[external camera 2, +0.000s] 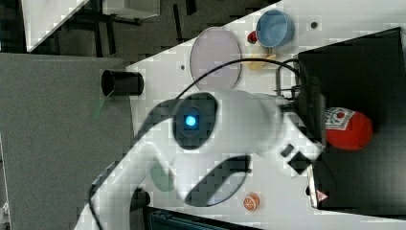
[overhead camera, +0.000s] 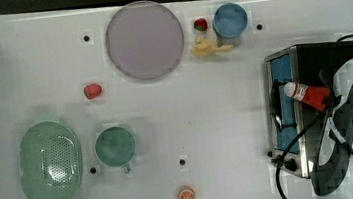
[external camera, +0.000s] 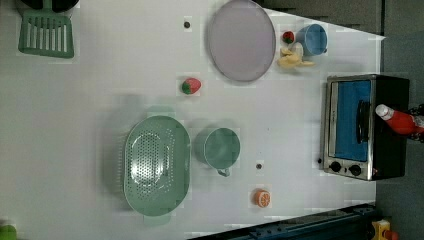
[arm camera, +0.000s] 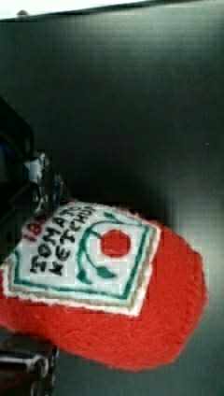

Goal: Pick Ketchup from oven and place it on table.

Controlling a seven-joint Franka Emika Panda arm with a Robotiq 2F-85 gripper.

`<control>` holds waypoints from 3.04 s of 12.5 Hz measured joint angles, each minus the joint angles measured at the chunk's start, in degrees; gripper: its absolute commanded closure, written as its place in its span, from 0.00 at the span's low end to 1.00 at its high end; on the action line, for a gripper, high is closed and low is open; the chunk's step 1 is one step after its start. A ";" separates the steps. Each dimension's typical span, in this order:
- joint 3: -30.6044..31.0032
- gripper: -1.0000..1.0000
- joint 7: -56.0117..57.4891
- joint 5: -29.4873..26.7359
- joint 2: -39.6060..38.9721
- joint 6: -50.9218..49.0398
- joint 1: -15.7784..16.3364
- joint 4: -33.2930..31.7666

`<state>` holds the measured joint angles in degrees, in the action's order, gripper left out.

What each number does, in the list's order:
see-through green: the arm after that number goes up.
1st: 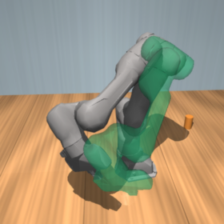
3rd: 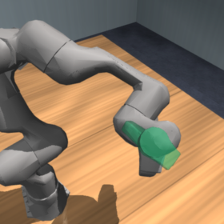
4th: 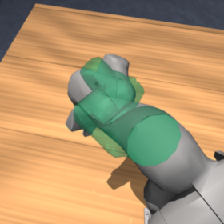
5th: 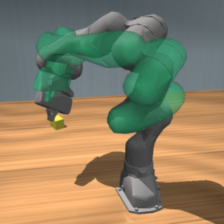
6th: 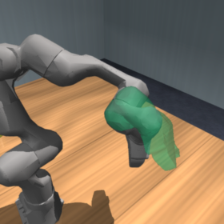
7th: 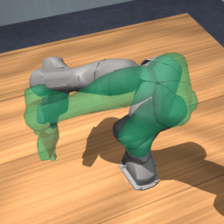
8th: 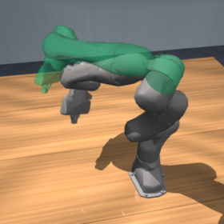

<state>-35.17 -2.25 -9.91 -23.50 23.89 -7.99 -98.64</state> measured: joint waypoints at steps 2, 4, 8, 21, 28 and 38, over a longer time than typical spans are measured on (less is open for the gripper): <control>0.81 0.36 -0.06 0.42 2.52 -3.96 1.79 2.35; 3.41 0.36 -0.10 0.24 6.87 -4.71 4.33 3.75; 7.78 0.36 0.08 0.52 14.46 -7.46 13.76 5.99; 20.66 0.36 0.06 5.39 14.11 -5.01 23.56 -8.11; 20.66 0.36 -0.03 6.15 9.46 11.33 22.12 -25.57; 19.42 0.00 -0.34 5.93 0.90 25.37 23.82 -29.26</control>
<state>-15.75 -2.59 -3.98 -22.60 49.27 15.83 -127.91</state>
